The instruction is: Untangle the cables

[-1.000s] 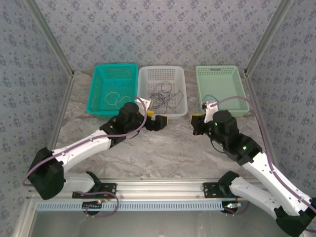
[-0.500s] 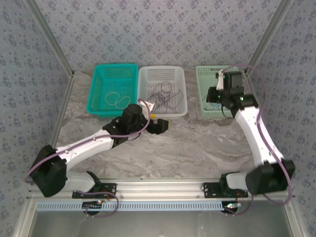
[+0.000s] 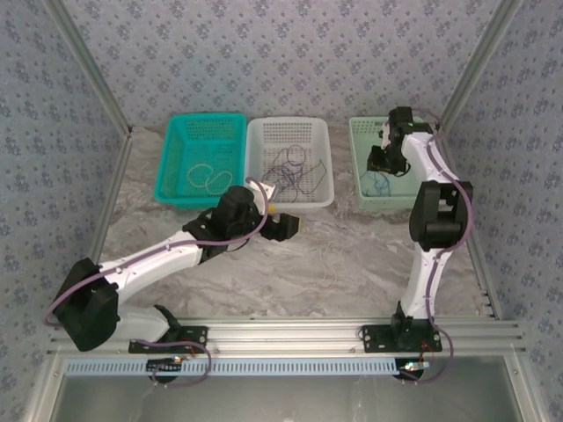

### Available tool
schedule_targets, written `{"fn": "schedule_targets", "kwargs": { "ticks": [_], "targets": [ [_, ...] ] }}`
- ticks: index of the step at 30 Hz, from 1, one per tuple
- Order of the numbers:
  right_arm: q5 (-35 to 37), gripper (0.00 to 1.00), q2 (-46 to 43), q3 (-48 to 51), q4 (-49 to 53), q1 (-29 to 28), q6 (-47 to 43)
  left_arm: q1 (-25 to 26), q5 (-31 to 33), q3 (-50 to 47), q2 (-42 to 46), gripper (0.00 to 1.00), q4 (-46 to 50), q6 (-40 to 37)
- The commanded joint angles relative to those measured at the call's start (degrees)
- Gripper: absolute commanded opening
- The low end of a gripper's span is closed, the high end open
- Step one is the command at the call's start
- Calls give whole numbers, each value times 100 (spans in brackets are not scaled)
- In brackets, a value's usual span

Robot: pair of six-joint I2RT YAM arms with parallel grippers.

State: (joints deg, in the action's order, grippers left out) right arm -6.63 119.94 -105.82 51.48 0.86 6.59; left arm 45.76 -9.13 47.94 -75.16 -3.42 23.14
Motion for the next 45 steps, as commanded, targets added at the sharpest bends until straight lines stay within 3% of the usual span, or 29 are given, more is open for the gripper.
{"fn": "schedule_targets", "kwargs": {
  "ticks": [1, 6, 9, 16, 20, 24, 28, 33, 45],
  "targets": [
    [180, 66, 217, -392, 497, 110, 18, -5, 43, 47, 81, 97, 217, -164],
    [574, 91, -623, 360, -64, -111, 7, 9, -6, 57, 52, 97, 176, -178],
    [615, 100, -1370, 1008, -563, -222, 75, 13, -69, 112, -13, 97, 218, -195],
    [783, 100, -2725, 2025, -912, -399, 180, 56, -76, 207, -166, 96, 322, -248],
    [770, 94, -3491, 2610, -1014, -566, 210, 65, -40, 176, -144, 96, 307, -222],
    [513, 86, -4296, 3364, -1001, -945, 183, 28, 338, 88, -118, 98, 299, -7],
    [644, 83, -4928, 4228, -866, -1608, 439, -36, 209, -20, -113, 99, 155, 127],
    [874, 82, -5327, 5263, -921, -2262, 1186, -40, 161, -58, -183, 98, 70, 217],
    [676, 69, -5266, 6811, -1670, -2343, 2167, -38, 149, -128, -183, 99, -27, 344]
  ]
}}
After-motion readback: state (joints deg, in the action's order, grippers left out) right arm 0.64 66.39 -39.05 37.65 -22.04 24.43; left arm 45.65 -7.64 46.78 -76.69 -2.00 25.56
